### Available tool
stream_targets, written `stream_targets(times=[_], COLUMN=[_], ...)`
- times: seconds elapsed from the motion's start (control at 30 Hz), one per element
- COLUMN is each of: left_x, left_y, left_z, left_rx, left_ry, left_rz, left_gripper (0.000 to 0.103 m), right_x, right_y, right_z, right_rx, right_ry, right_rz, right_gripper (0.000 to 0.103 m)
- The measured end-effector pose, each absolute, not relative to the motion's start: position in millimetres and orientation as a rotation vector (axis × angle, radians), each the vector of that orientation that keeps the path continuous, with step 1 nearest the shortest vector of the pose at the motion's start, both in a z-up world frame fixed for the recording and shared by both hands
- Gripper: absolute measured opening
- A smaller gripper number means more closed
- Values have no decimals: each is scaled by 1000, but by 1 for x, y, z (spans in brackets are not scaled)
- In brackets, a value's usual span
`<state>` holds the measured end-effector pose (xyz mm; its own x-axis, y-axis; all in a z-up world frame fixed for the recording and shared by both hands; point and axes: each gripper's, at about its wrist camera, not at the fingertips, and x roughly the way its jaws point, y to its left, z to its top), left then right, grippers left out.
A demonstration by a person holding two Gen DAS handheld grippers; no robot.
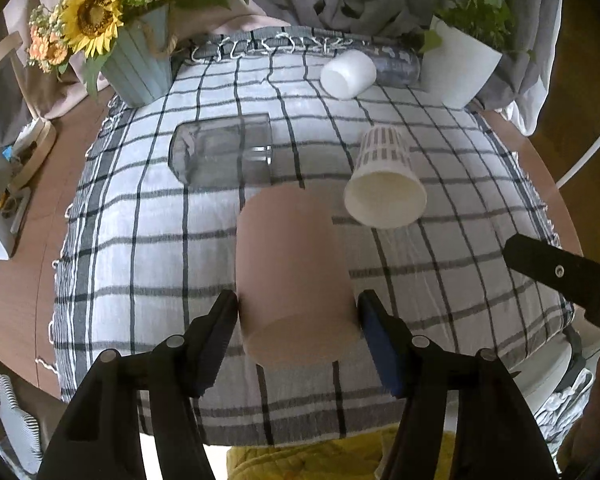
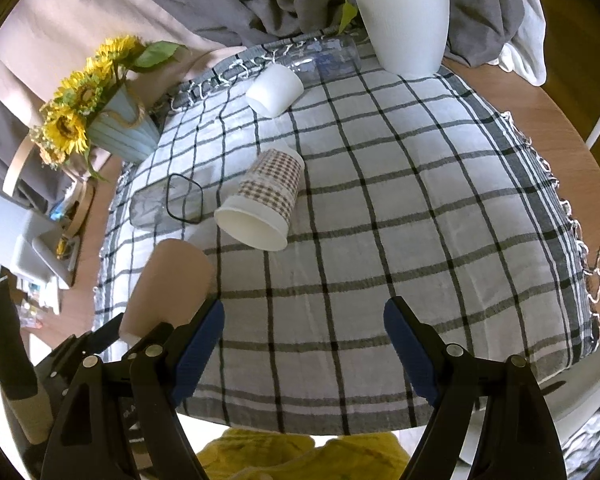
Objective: Flip cup upside down
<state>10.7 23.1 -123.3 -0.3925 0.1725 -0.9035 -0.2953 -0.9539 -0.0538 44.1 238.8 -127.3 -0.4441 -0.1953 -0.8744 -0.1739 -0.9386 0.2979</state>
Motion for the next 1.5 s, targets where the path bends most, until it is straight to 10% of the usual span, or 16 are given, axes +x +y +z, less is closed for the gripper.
stream_targets(times=[0.9,1.1,1.5], left_x=[-81,-75,-39], left_y=[34,38,7], left_z=[-121,-116,-67], left_rx=[-1513,-1473,-1371], left_ry=[102,167,37], left_rz=[2406,2449,2582], left_gripper=[62,96,103], right_x=[2,1,23], right_y=[234,237,235], right_z=[-77,-78,-56], right_rx=[1403,1430,1334], right_ry=[-507,-509,-504], right_rz=[-2752,-2772,-2877], right_gripper=[82,83,92])
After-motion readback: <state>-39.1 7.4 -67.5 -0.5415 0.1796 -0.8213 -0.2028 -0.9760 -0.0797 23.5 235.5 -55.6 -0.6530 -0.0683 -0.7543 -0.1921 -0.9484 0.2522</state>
